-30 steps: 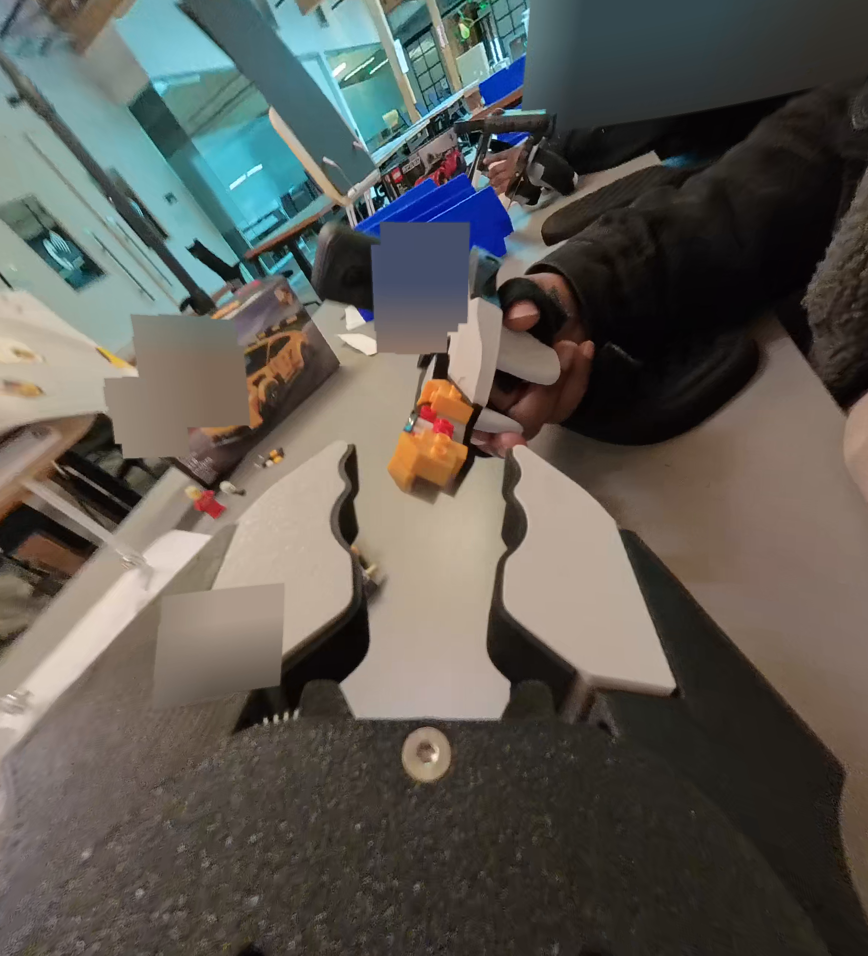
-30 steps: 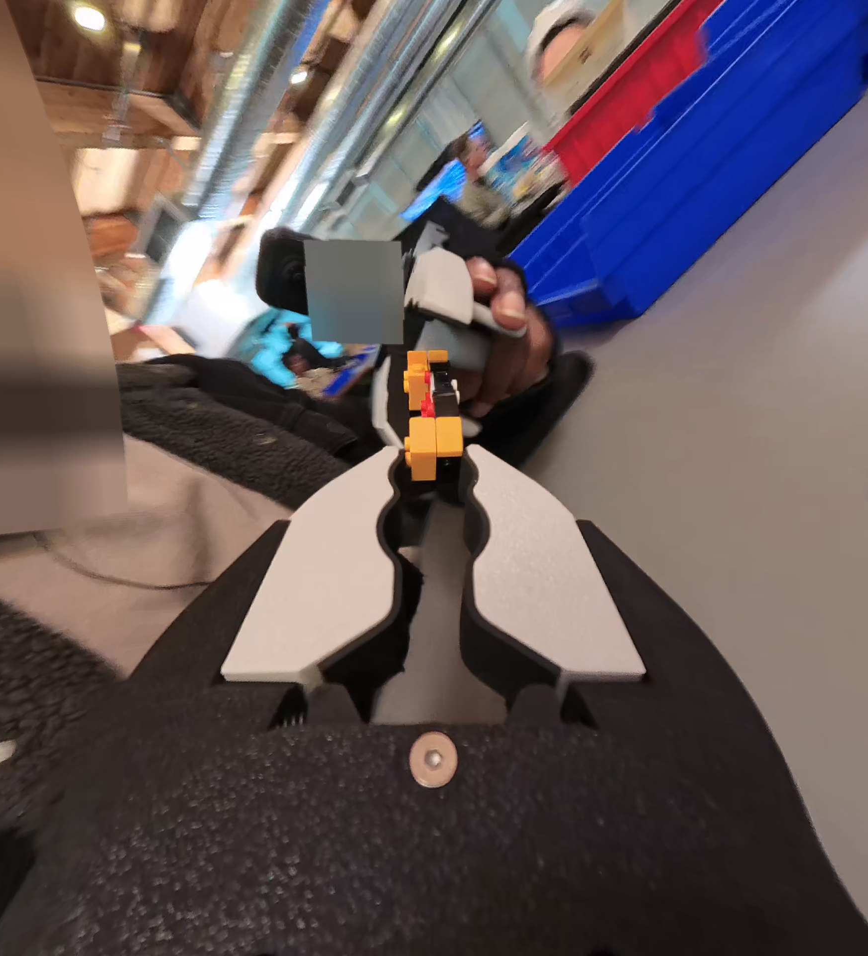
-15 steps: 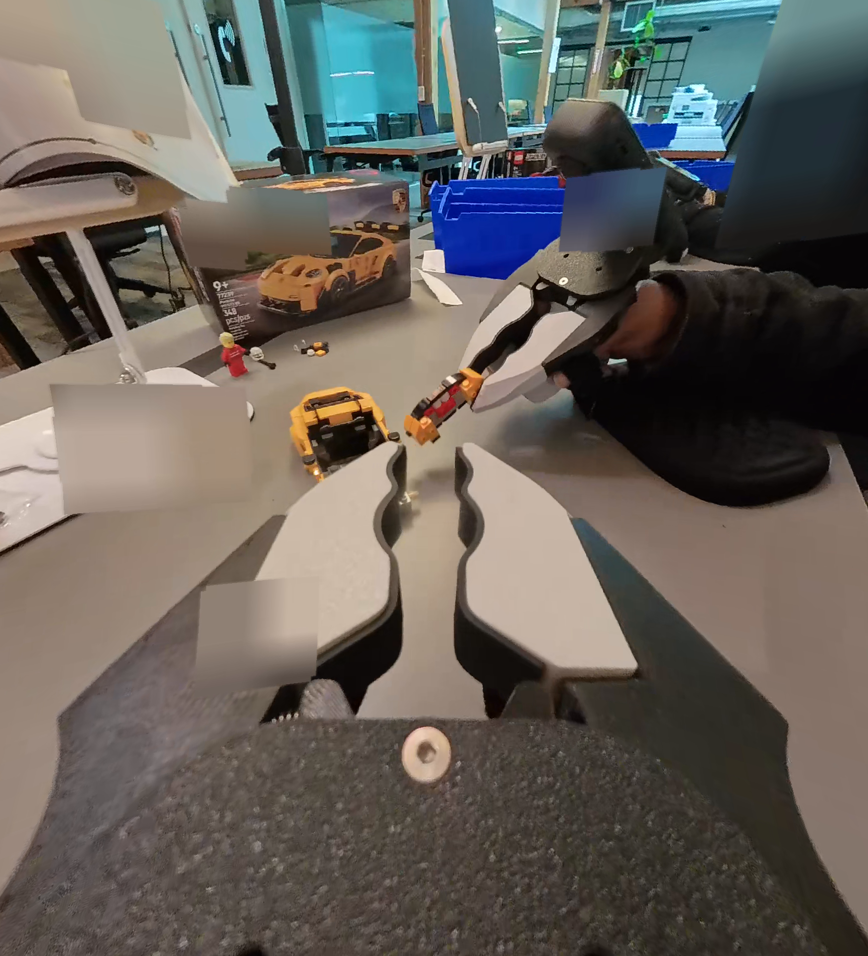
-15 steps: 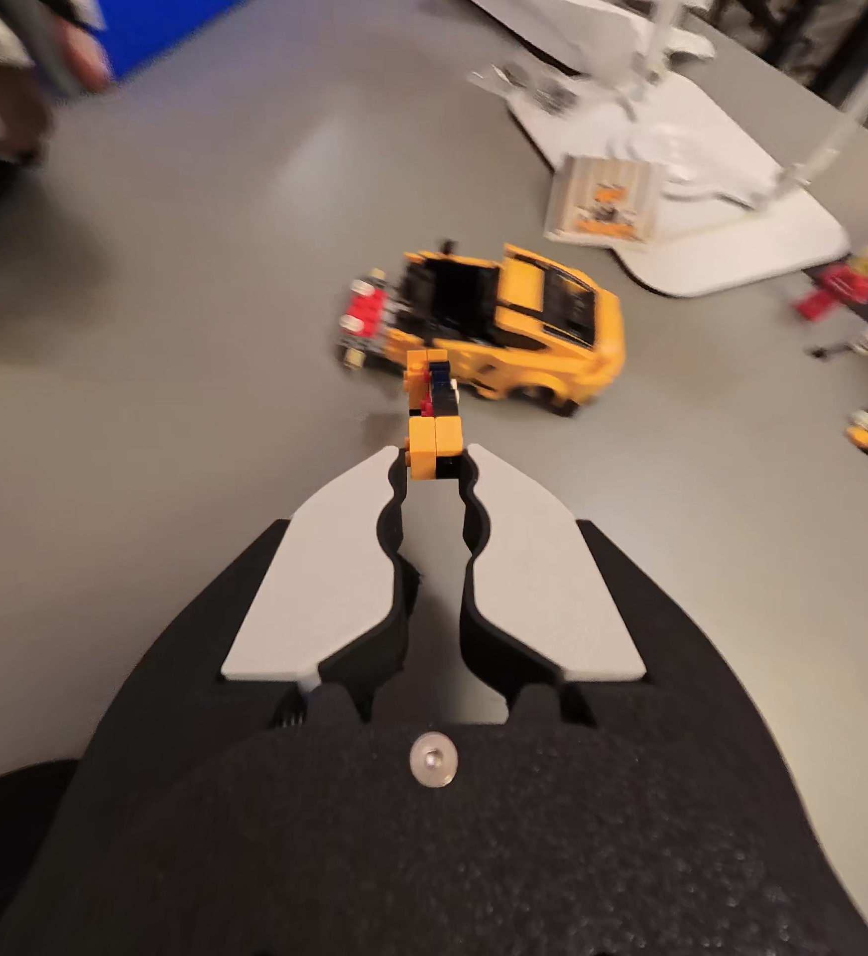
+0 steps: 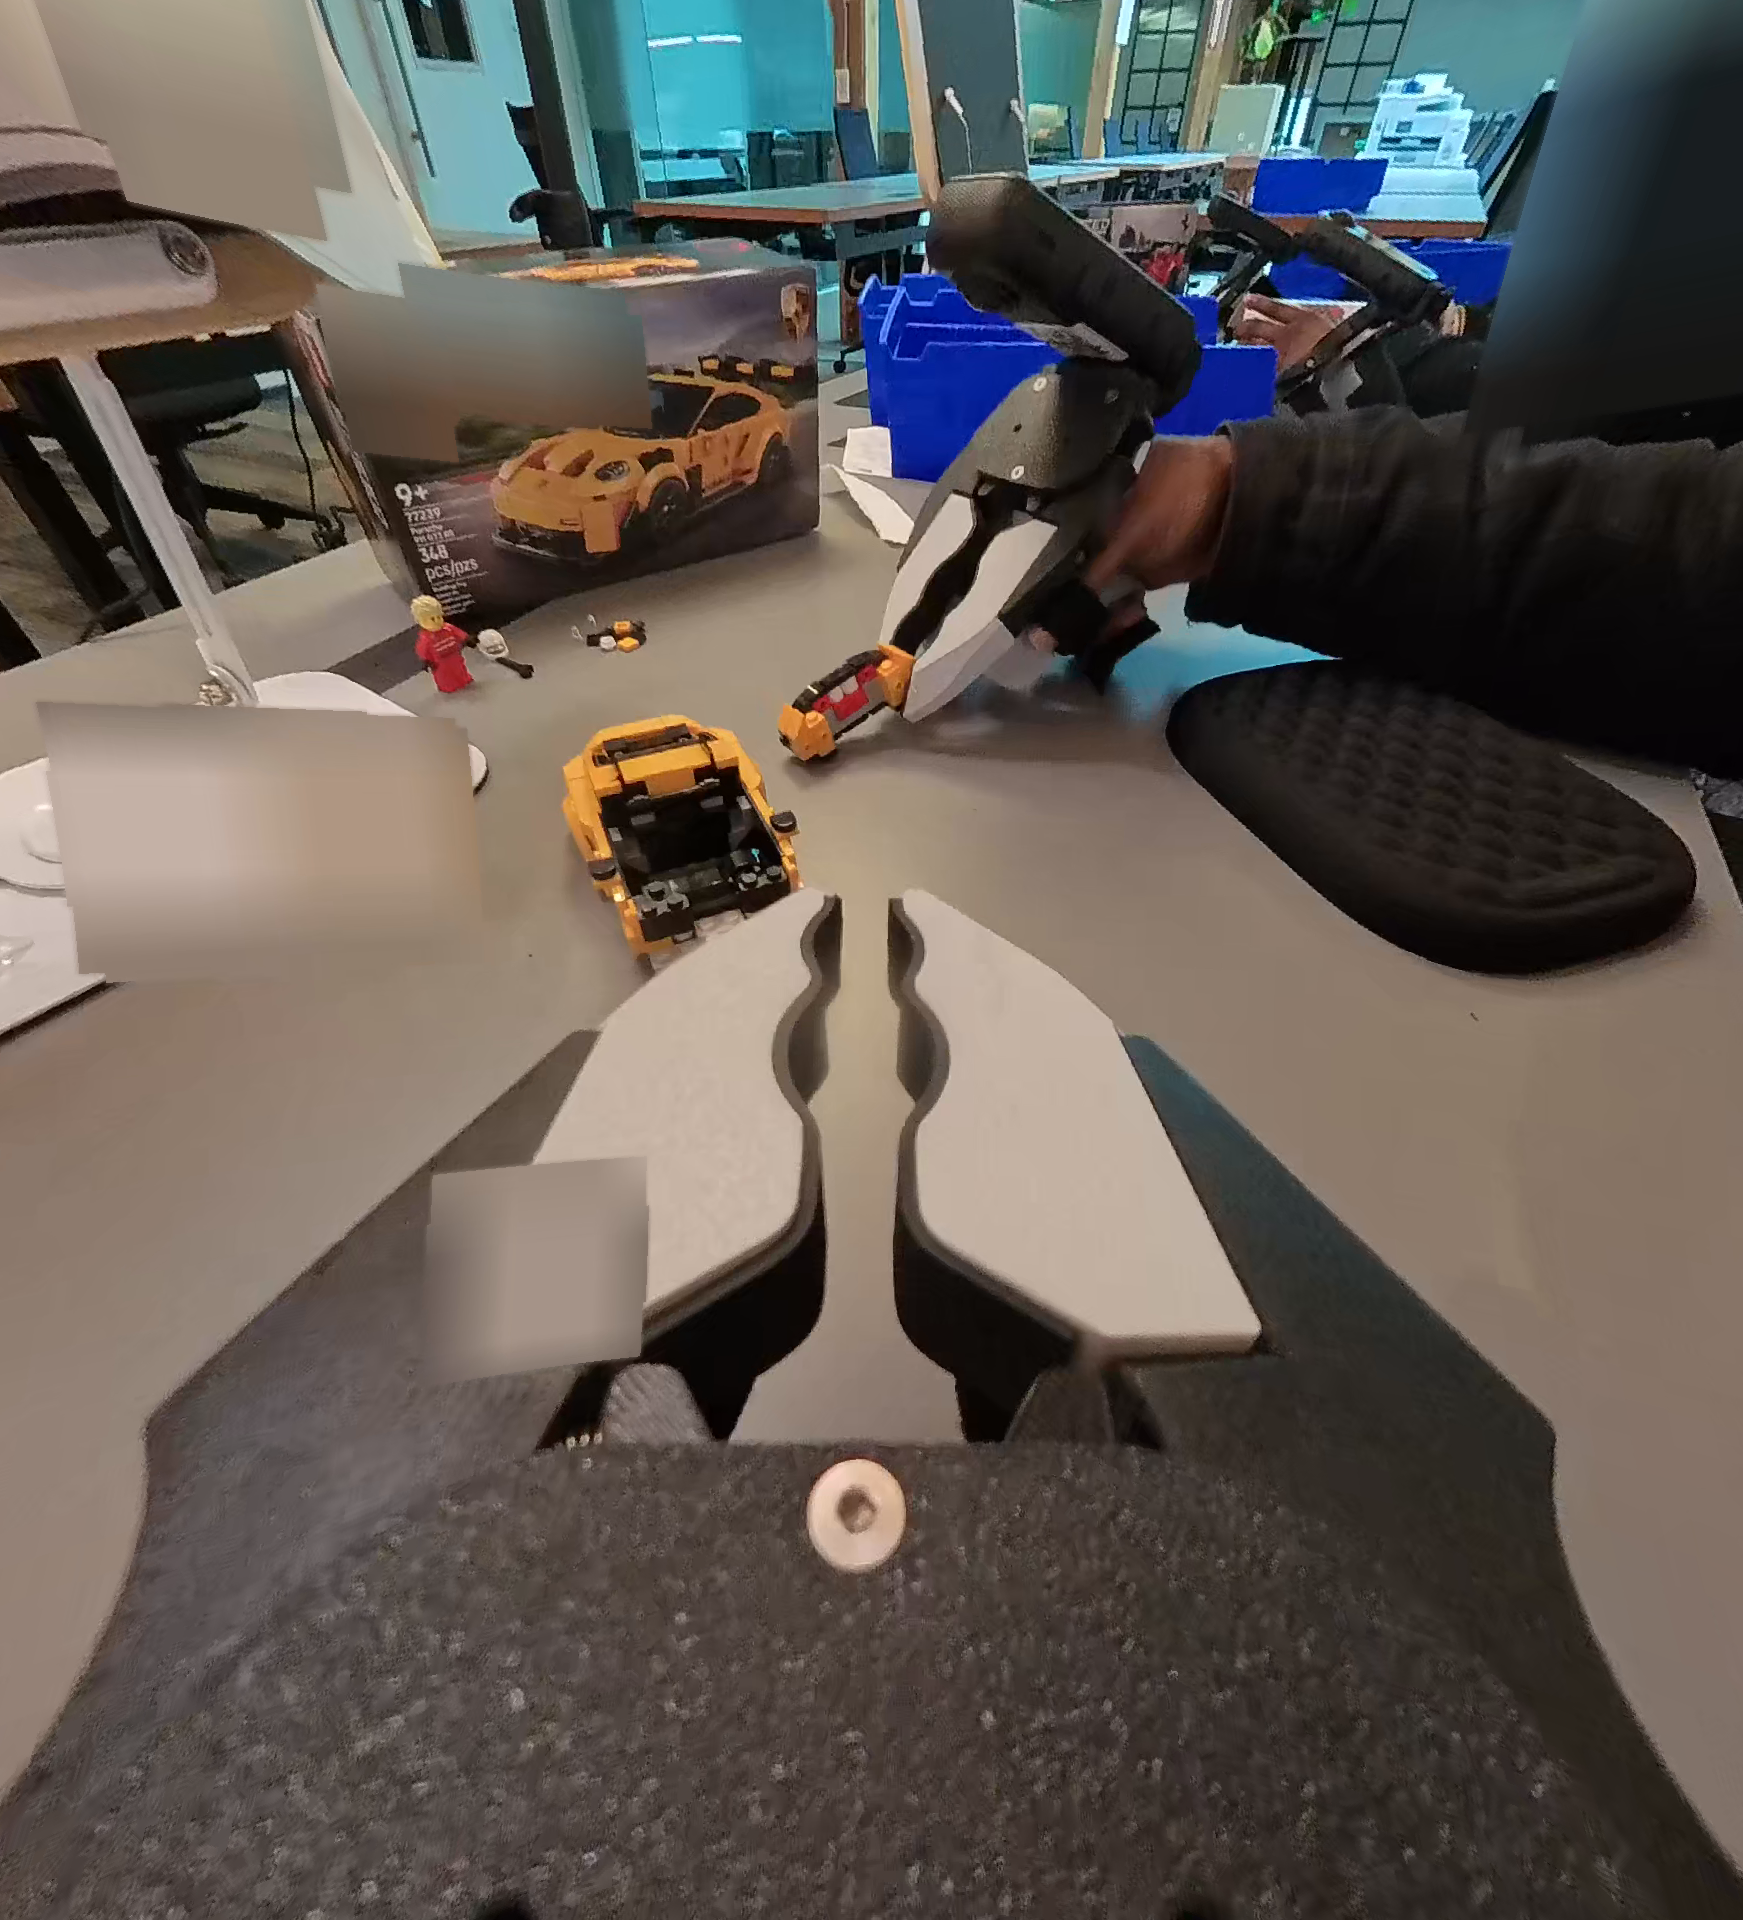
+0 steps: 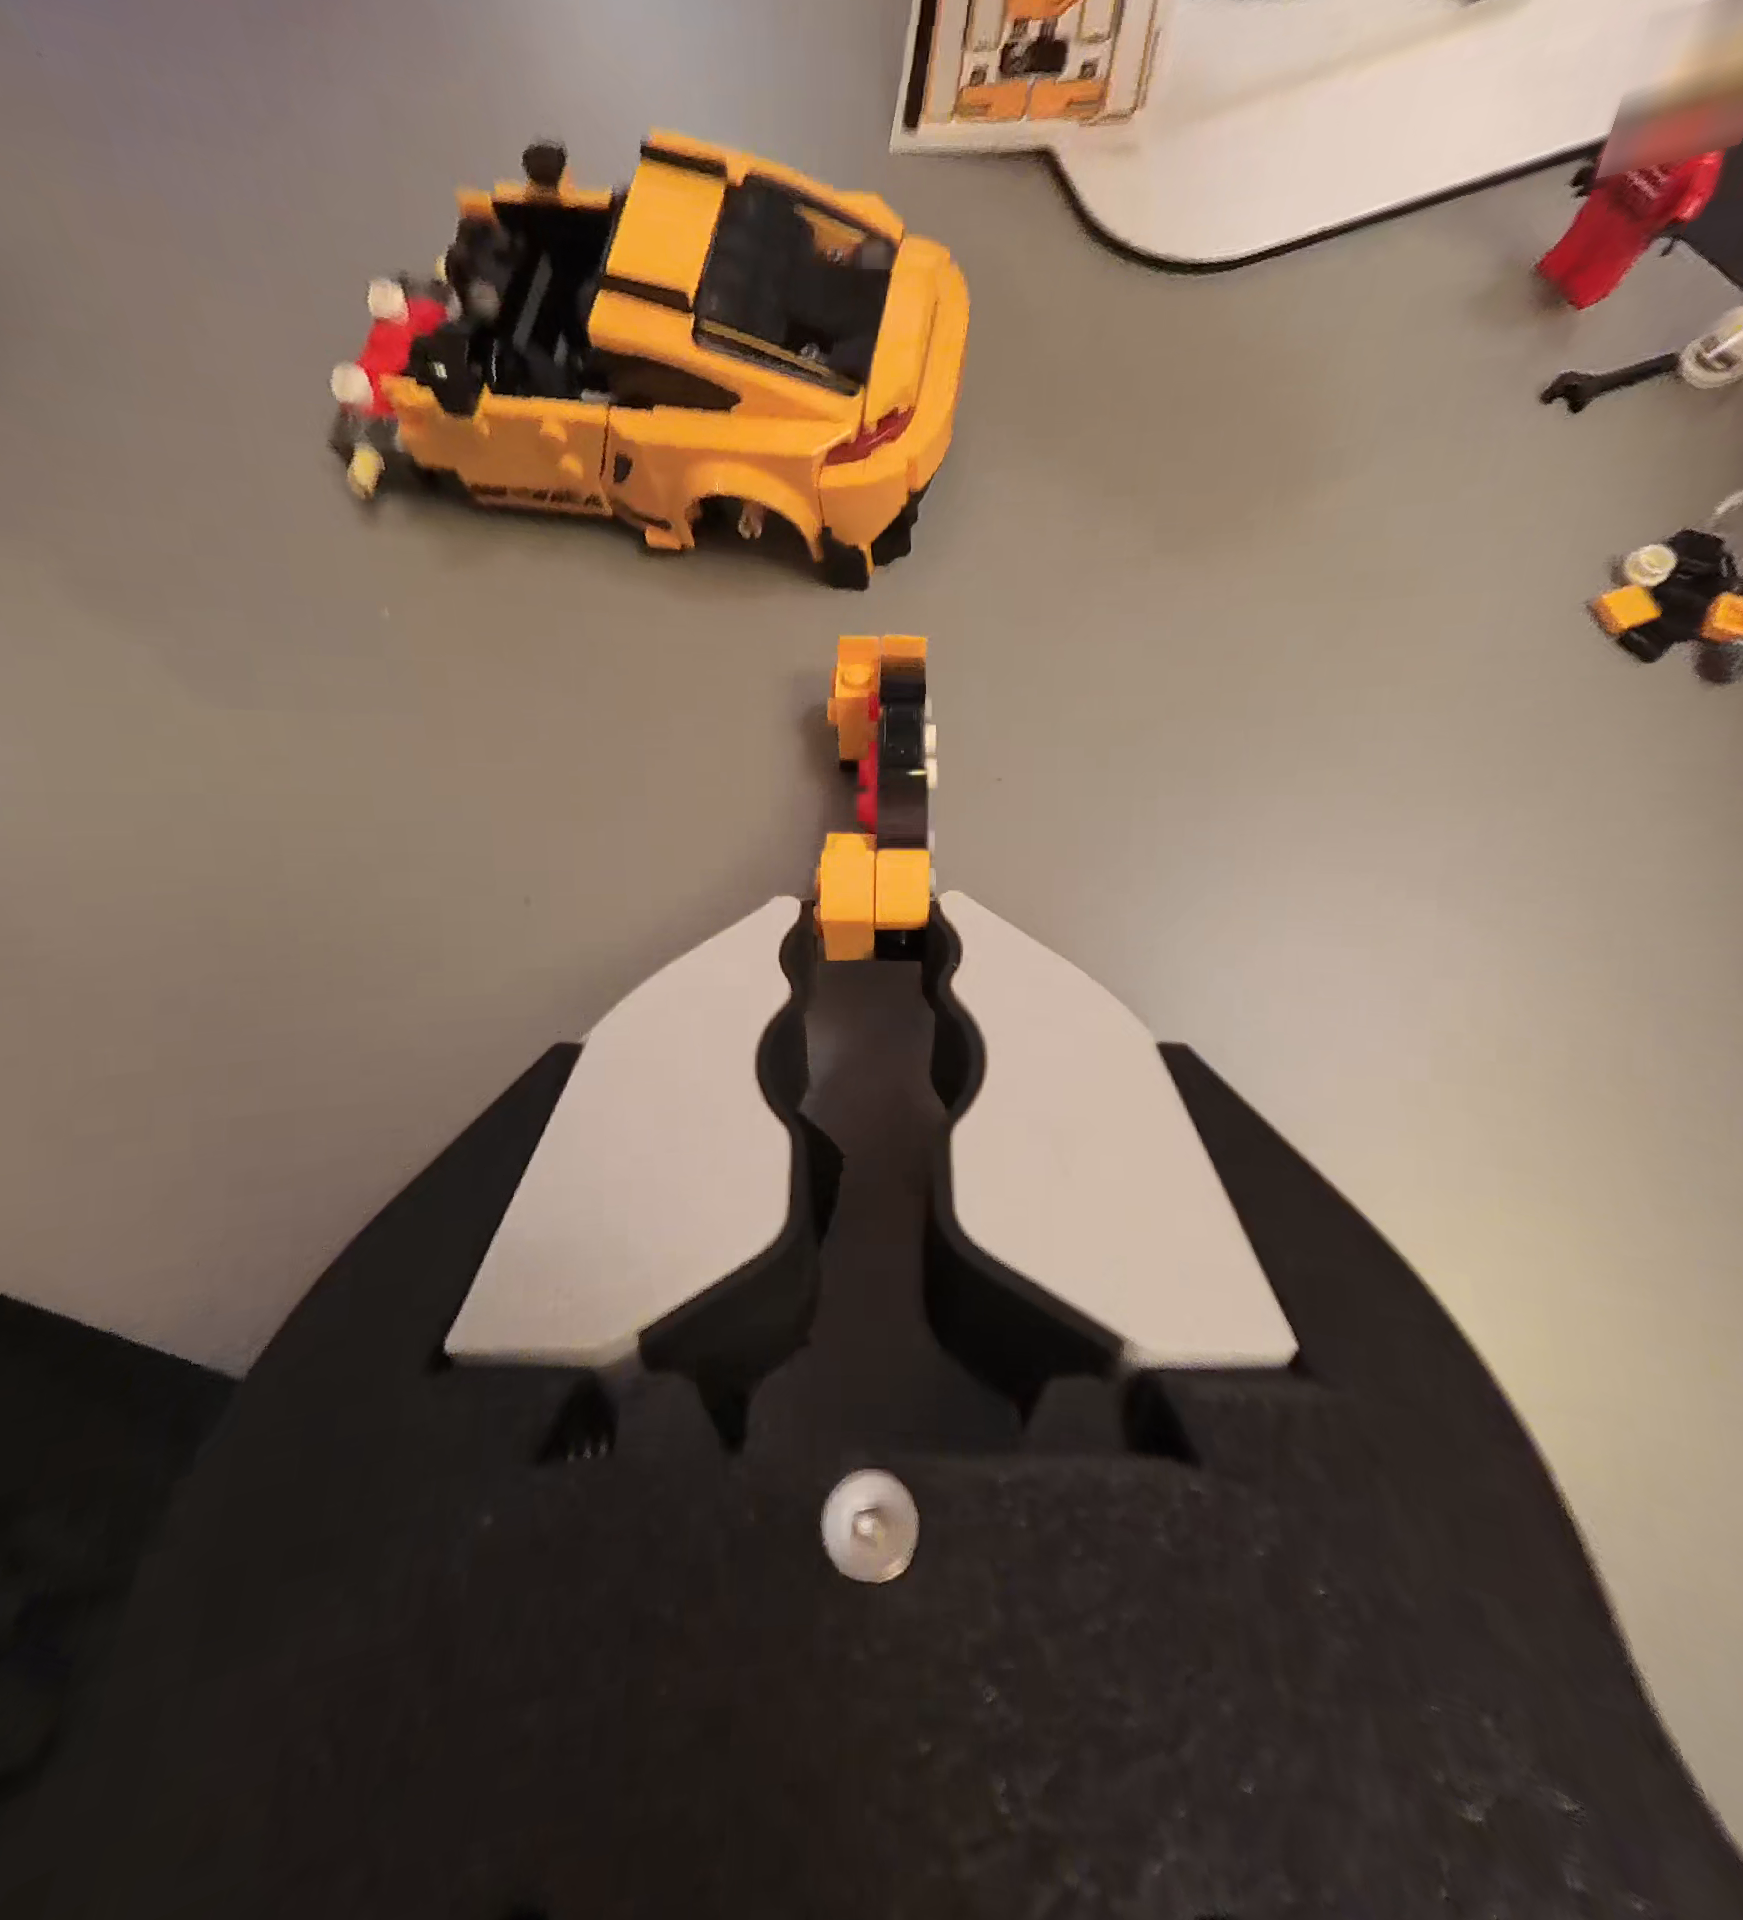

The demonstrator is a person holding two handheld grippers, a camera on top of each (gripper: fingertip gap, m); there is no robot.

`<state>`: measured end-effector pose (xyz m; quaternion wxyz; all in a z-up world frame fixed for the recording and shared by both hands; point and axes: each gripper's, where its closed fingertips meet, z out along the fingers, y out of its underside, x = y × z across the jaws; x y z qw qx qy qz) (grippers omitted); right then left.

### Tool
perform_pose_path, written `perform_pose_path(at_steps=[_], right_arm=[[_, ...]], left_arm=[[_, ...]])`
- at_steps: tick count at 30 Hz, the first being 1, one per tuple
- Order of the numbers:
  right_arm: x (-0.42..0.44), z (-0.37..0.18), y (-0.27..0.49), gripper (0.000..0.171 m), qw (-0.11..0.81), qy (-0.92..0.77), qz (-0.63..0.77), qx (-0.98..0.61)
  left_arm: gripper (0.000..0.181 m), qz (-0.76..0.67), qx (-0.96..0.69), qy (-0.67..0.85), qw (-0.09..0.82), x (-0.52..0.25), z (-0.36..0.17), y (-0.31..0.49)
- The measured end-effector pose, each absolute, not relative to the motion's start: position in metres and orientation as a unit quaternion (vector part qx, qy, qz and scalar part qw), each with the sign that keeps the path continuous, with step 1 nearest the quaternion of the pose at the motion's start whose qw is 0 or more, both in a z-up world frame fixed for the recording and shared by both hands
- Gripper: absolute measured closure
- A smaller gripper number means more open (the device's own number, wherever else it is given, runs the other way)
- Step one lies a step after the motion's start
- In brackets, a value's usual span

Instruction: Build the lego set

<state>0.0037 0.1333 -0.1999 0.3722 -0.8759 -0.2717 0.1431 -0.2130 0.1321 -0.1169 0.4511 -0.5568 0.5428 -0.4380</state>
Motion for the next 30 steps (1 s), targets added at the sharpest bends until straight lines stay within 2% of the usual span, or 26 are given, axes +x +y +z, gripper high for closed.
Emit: perform_pose_path(at_steps=[6,12,20,21,22,23,27,28,30], right_arm=[[0.016,-0.201,0.14,0.135,0.382,-0.279,0.086,-0.877],[0.022,-0.14,0.138,0.137,0.504,-0.213,0.027,-0.836],[-0.034,-0.093,0.137,0.133,0.606,-0.194,0.017,-0.771],[-0.035,-0.09,0.139,0.139,0.617,-0.187,0.005,-0.764],[-0.035,-0.085,0.14,0.164,0.633,-0.181,-0.013,-0.753],[-0.035,-0.078,0.141,0.171,0.649,-0.182,-0.03,-0.738],[-0.024,-0.064,0.16,0.171,0.642,-0.211,-0.11,-0.729],[-0.018,-0.059,0.171,0.17,0.637,-0.225,-0.139,-0.725],[-0.007,-0.051,0.2,0.147,0.622,-0.261,-0.189,-0.714]], left_arm=[[0.172,-0.437,-0.565,0.542,0.444,-0.212,-0.121,0.133],[0.177,-0.425,-0.58,0.526,0.454,-0.214,-0.121,0.143],[0.181,-0.414,-0.573,0.495,0.506,-0.213,-0.108,0.157],[0.181,-0.419,-0.572,0.488,0.508,-0.214,-0.106,0.159],[0.181,-0.422,-0.574,0.483,0.509,-0.215,-0.105,0.161],[0.181,-0.422,-0.575,0.479,0.512,-0.216,-0.105,0.163],[0.181,-0.409,-0.58,0.481,0.515,-0.216,-0.108,0.167],[0.181,-0.405,-0.58,0.485,0.514,-0.215,-0.11,0.167],[0.181,-0.396,-0.581,0.494,0.512,-0.214,-0.114,0.165]])
